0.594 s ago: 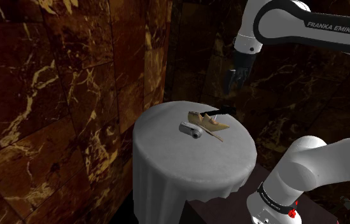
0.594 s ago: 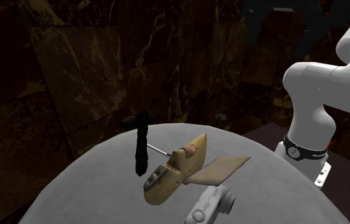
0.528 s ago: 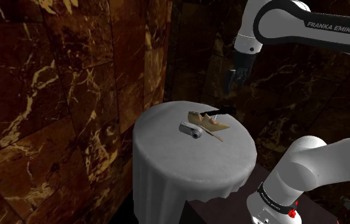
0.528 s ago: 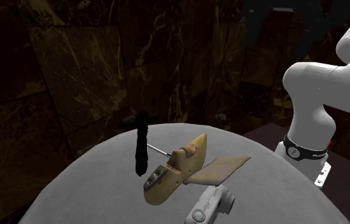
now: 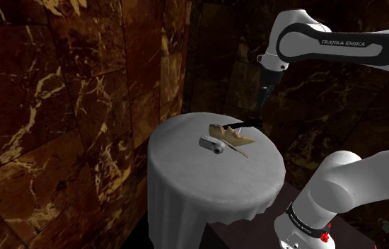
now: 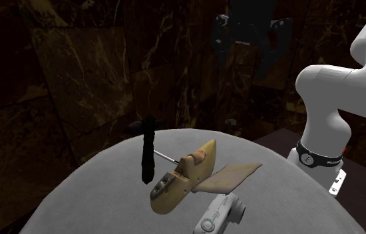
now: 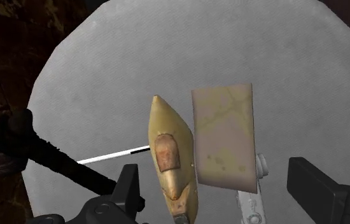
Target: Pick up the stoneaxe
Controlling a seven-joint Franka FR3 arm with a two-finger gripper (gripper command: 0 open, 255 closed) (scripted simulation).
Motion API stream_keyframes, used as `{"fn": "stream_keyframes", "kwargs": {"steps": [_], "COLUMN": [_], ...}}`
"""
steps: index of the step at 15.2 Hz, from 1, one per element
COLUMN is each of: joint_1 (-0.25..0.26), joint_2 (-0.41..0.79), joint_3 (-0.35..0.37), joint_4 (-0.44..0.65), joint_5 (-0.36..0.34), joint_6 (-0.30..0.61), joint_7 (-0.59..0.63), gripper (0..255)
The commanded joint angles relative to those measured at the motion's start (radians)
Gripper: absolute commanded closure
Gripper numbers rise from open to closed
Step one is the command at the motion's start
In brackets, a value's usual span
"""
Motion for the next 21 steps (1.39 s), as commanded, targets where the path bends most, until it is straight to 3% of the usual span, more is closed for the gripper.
{"fn": "stream_keyframes", "kwargs": {"steps": [1, 11, 16, 21], "joint_1": [0.007, 0.057, 0.083, 0.073], "joint_2": [0.033, 0.333, 0.545, 0.780], "joint_3": [-0.053, -0.298, -0.388, -0.422], "joint_4": [-0.007, 0.068, 0.162, 0.288], "joint_5": [-0.026, -0.080, -0.031, 0.067], "joint_6": [0.033, 0.220, 0.306, 0.368], "joint_7": [-0.105, -0.610, -0.875, -1.145], "gripper": [0, 0, 0, 0]}}
